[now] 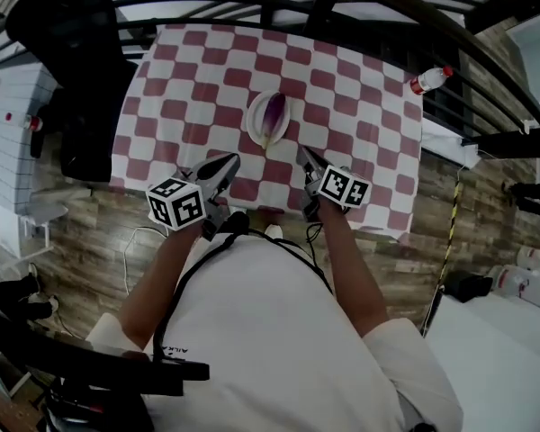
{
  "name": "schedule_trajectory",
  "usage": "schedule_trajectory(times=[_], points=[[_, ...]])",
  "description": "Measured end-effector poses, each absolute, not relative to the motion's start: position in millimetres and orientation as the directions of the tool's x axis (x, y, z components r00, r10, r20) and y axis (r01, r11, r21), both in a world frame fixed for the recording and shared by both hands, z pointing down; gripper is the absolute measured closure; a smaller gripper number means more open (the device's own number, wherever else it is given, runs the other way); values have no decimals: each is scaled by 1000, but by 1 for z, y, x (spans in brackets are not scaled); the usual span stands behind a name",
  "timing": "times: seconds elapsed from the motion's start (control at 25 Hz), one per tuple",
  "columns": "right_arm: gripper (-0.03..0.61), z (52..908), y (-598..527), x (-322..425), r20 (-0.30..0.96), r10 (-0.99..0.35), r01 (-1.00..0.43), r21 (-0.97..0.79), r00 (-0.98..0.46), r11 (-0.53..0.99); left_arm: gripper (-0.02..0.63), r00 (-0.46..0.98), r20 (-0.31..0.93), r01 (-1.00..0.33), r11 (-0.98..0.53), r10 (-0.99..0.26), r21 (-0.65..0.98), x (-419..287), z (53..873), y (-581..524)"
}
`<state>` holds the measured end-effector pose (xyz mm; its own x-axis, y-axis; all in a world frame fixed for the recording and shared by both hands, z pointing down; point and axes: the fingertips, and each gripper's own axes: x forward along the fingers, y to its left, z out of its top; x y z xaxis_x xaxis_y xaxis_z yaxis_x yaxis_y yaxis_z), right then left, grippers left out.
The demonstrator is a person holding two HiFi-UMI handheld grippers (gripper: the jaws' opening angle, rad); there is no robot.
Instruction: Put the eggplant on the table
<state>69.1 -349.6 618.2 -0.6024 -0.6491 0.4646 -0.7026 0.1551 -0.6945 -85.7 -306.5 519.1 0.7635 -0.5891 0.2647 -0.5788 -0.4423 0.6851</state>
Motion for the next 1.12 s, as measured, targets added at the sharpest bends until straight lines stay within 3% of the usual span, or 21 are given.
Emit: schedule_trajectory(times=[0.68, 1.12], points=[[572, 479, -228, 124, 224, -676, -653, -579, -703, 488, 609, 721, 195, -604, -464, -665, 648, -14, 467, -232], [572, 446, -191, 137, 158, -653, -611, -561, -741, 558, 607, 701, 176, -621, -470, -691, 628, -5, 449, -188]])
